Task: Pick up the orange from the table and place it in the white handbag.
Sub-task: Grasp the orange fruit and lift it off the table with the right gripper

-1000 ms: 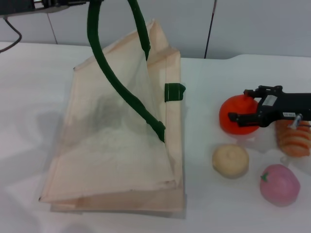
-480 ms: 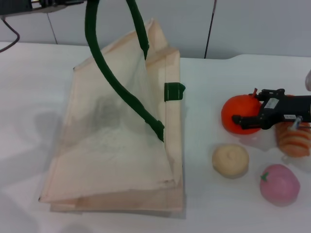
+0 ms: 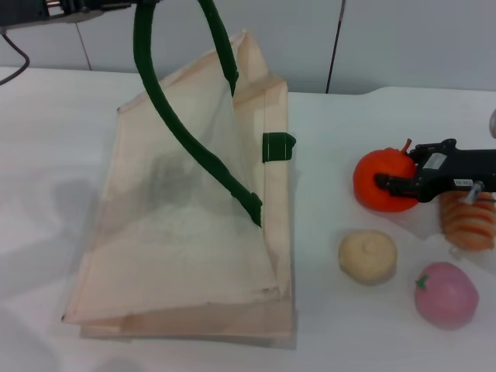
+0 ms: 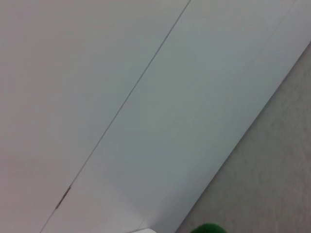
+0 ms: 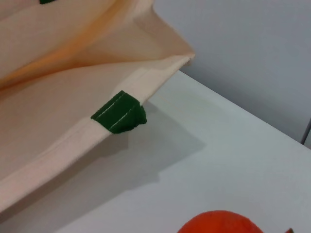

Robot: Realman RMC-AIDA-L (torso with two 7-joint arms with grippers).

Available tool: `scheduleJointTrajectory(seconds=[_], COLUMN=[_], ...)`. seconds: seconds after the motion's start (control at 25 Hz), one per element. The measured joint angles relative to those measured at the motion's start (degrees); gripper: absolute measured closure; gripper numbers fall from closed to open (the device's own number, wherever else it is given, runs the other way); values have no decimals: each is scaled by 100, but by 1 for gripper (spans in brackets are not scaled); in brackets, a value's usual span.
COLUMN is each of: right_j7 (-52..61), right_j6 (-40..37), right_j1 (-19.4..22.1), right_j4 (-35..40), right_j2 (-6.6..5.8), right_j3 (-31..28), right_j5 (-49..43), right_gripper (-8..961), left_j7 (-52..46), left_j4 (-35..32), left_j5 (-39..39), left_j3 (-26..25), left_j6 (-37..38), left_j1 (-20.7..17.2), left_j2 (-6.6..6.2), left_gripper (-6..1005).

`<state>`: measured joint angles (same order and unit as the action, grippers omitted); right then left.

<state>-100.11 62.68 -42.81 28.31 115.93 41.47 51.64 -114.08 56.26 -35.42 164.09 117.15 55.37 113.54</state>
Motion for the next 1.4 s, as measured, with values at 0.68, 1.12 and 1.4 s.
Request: scheduleJointTrajectory(seconds=[0.68,1.12,1.4], right_j7=[-4,0,0], right_j6=[94,240,245], right_j1=[19,56,56], right_j4=[24,158,166], right_j2=[-18,-13,-15], right_j3=[12,-34,-44], right_j5=[-27,13,21], right_gripper=[520,618,648], left_j7=[-12,-49,-60], left_j4=[-1,17,-4], left_j5=[0,0,-17], left_j3=[0,0,0], left_j6=[0,0,0], left_j1=[-18,-21,-26], left_j2=[-14,-24,-52], left_gripper=[862,862,862])
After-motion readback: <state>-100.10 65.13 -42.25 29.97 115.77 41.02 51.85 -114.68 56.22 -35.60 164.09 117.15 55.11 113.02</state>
